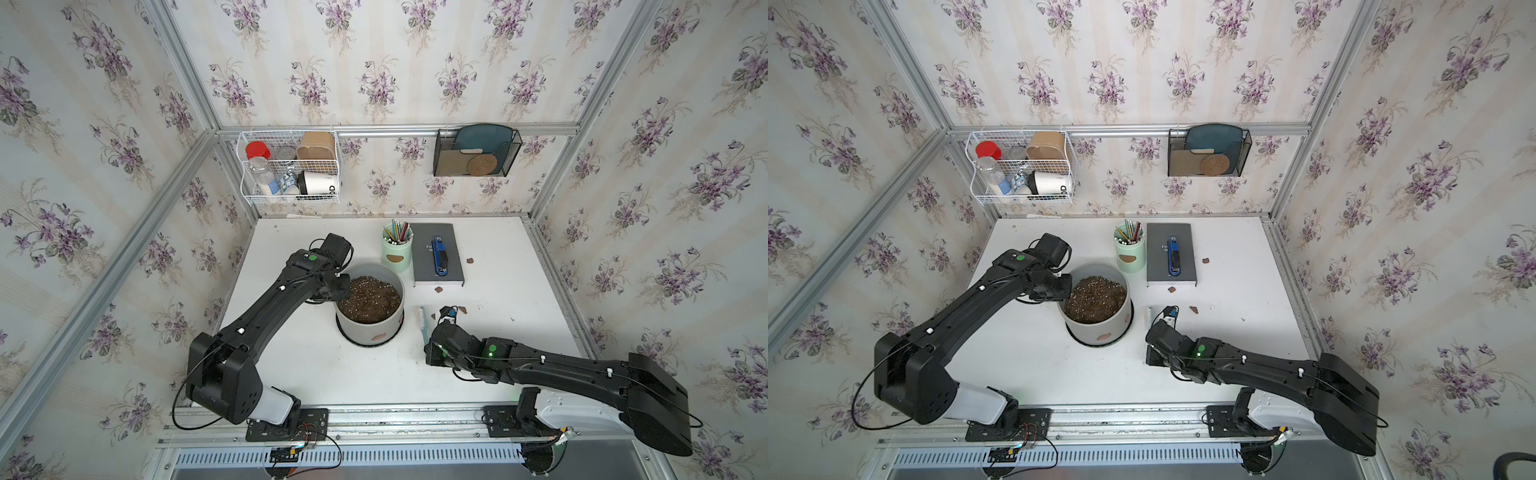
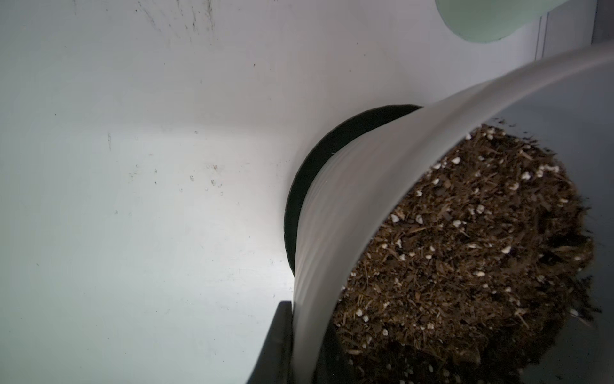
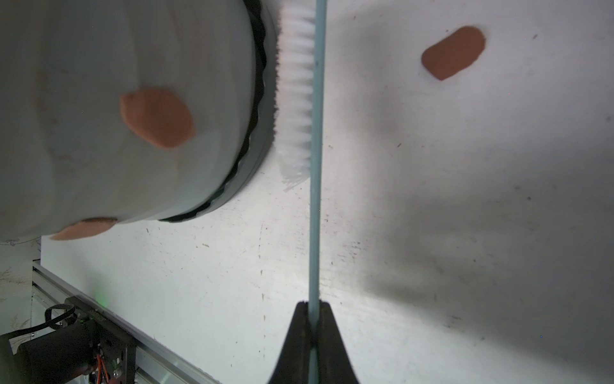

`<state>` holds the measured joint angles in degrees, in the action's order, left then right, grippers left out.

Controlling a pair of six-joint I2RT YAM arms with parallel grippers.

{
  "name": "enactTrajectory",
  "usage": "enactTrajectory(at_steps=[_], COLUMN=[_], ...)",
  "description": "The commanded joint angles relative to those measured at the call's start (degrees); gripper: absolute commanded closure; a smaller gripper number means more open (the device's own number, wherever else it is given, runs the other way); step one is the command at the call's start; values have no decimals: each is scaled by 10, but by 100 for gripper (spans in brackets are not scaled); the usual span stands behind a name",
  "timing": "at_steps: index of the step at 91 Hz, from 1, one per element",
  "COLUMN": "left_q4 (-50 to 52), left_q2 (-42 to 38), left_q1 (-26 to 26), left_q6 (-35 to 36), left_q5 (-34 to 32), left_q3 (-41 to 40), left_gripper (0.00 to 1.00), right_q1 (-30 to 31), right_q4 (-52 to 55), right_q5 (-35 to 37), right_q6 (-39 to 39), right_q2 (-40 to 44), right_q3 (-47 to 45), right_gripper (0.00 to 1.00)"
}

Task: Scrub the dried mud off the ceramic pot
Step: Rotate the pot on the tray.

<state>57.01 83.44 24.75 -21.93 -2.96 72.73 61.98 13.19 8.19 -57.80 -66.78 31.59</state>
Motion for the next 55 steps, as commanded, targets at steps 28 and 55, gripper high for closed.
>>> enactTrajectory(at_steps=[28,55], left_q4=[-68,-80], left_q2=[26,38], left_q1=[0,-1], left_q6=[12,8], left_q5=[45,36], left_q3=[33,30], left_gripper=[70,74], right_q1=[5,10], right_q4=[22,41], right_q5=[15,29], right_q6=[-3,-13], right_q2=[22,47], right_q3=[4,-1], right_gripper=[100,100])
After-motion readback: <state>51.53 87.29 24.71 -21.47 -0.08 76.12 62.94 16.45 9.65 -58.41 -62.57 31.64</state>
